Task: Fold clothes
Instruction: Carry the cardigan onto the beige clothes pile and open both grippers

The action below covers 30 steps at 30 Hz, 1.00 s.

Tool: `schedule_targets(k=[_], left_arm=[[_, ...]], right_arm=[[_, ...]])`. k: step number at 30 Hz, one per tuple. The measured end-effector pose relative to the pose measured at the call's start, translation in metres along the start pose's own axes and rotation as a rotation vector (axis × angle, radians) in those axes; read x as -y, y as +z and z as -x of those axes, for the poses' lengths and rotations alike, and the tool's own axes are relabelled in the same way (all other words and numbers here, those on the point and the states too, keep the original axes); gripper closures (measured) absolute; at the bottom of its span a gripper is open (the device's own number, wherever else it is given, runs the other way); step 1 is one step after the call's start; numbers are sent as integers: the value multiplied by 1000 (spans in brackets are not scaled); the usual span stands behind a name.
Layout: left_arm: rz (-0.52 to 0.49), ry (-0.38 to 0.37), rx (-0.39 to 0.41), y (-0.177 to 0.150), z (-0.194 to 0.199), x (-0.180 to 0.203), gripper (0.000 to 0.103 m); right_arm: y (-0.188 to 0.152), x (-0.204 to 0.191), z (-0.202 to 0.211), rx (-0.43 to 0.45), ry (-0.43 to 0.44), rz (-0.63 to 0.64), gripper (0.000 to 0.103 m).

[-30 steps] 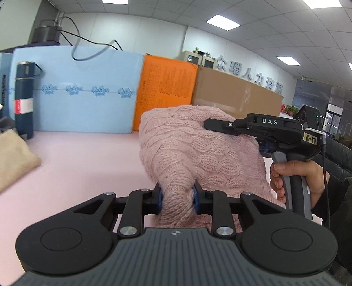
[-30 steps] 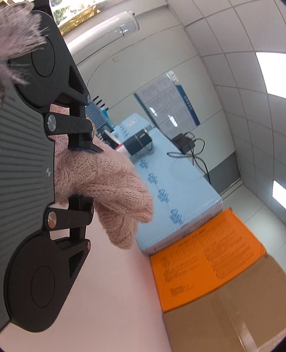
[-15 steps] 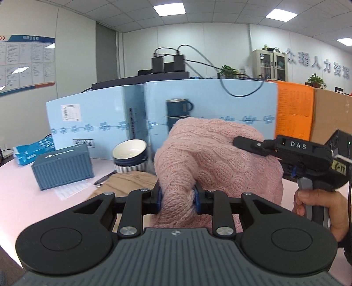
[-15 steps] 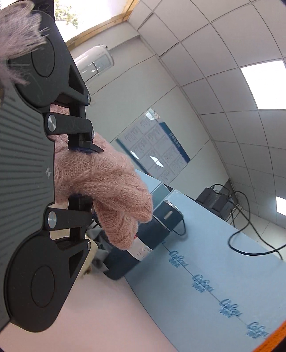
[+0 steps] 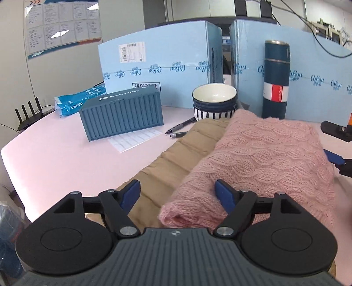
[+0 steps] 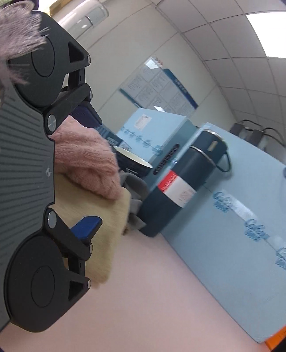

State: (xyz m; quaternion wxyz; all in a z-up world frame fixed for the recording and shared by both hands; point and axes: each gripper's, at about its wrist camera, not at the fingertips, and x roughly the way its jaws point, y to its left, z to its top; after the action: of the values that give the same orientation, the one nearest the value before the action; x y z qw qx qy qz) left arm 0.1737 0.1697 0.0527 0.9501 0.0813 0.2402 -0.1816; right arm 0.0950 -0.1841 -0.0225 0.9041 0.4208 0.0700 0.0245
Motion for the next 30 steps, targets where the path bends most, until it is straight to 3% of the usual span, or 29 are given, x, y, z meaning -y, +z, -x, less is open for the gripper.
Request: schedule_targets(k=[3,5,7,10,13,16,17,19,21,24,30], left_arm=[[22,7,135,2,28,5,31],[35,-40,223,4,55,19,30],[25,-109,256,7,66,42,19],[-34,-154,235,4,73,81,19],[-79,-145,138,-11,59,110,19],[-18,-99,17,-25,34,115,19],[6,-80,-5,-29,28,115,19],[35,-53,-8,-34,25,114,19],[67,-39,-1,-35,27,115,18],[104,3,14,-36,31,119,18],[140,75,47,-40,40,134,18]], right_arm=[[8,5,20,129,40,-1,16],[12,5,17,147,170,-9,16],[14,-2,1,54,328,-27,16],[13,-19,-22,-63,441,3,16],[12,-17,-44,-126,411,-36,15],[9,3,-64,-174,292,-84,15],[10,6,-64,-180,294,-97,15],[11,6,-62,-189,293,-96,14],[13,-3,-57,-203,277,-12,11],[13,-8,-40,-182,275,30,1],[18,-7,-7,-185,196,100,0]])
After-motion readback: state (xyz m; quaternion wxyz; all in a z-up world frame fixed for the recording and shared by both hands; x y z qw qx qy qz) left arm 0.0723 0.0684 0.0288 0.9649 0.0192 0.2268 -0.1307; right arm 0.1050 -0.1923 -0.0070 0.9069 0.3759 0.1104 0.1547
